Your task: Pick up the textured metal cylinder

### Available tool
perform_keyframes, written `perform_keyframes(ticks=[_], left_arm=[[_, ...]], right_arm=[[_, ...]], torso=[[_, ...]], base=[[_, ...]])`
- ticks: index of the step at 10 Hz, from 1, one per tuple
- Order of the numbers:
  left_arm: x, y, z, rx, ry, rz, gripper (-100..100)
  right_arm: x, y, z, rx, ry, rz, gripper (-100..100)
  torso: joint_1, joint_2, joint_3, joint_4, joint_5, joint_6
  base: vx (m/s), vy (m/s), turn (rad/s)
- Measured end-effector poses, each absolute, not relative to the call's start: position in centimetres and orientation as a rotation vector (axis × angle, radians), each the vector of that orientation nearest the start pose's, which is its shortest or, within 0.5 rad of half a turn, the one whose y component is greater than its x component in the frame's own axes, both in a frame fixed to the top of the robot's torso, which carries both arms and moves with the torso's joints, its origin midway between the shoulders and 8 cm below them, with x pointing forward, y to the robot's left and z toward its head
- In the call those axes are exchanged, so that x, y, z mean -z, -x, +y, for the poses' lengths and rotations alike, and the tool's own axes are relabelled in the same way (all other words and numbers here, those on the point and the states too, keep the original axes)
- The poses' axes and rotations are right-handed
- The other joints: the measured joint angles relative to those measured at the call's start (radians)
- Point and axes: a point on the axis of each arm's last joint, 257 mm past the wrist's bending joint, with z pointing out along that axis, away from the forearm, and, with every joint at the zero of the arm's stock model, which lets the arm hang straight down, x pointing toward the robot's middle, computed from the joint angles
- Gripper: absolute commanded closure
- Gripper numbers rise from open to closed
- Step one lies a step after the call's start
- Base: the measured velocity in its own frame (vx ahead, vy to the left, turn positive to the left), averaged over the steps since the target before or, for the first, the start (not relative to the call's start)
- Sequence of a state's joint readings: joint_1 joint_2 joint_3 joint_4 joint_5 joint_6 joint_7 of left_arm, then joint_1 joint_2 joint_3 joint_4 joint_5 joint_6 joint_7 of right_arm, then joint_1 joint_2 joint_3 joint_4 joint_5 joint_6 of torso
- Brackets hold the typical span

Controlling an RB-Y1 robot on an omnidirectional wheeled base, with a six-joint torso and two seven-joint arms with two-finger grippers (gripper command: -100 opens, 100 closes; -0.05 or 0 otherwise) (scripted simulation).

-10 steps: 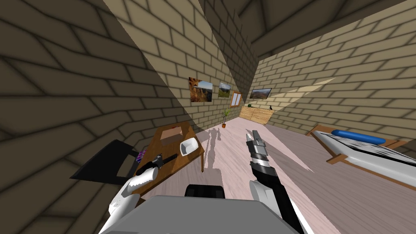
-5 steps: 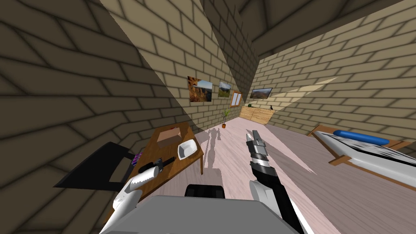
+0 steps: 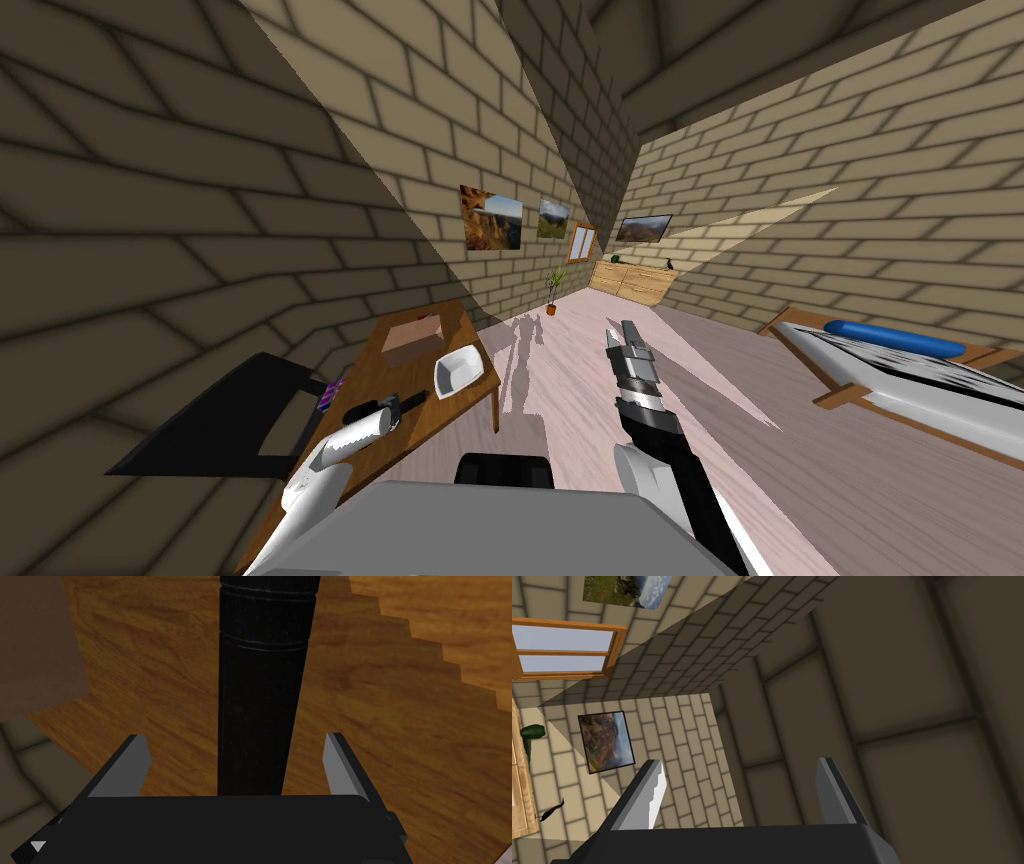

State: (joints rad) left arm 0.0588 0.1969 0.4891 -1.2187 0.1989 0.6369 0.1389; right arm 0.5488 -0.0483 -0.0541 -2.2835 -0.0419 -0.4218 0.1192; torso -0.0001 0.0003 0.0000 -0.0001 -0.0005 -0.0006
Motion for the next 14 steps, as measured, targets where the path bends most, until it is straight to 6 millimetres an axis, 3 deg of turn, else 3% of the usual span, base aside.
perform_keyframes(ticks=[9, 10, 14], left_arm=[[52.0, -35.3, 51.0, 0.426, 2.350, 1.030, -100], [52.0, -35.4, 51.0, 0.427, 2.349, 1.029, 100], [52.1, -35.3, 50.9, 0.426, 2.350, 1.030, 100]], right_arm=[[0.3, -34.8, -30.6, -1.121, -0.686, 0.736, 0], [0.3, -34.8, -30.6, -1.121, -0.686, 0.736, 0], [0.3, -34.8, -30.6, -1.121, -0.686, 0.736, 0]], torso=[[0.001, 0.003, 0.002, 0.001, 0.000, 0.000], [0.001, 0.002, 0.001, 0.000, 0.000, 0.000], [0.000, 0.001, 0.001, 0.001, 0.000, 0.000]], base=[[-0.032, 0.021, -0.042], [0.000, 0.000, 0.000], [0.000, 0.000, 0.000]])
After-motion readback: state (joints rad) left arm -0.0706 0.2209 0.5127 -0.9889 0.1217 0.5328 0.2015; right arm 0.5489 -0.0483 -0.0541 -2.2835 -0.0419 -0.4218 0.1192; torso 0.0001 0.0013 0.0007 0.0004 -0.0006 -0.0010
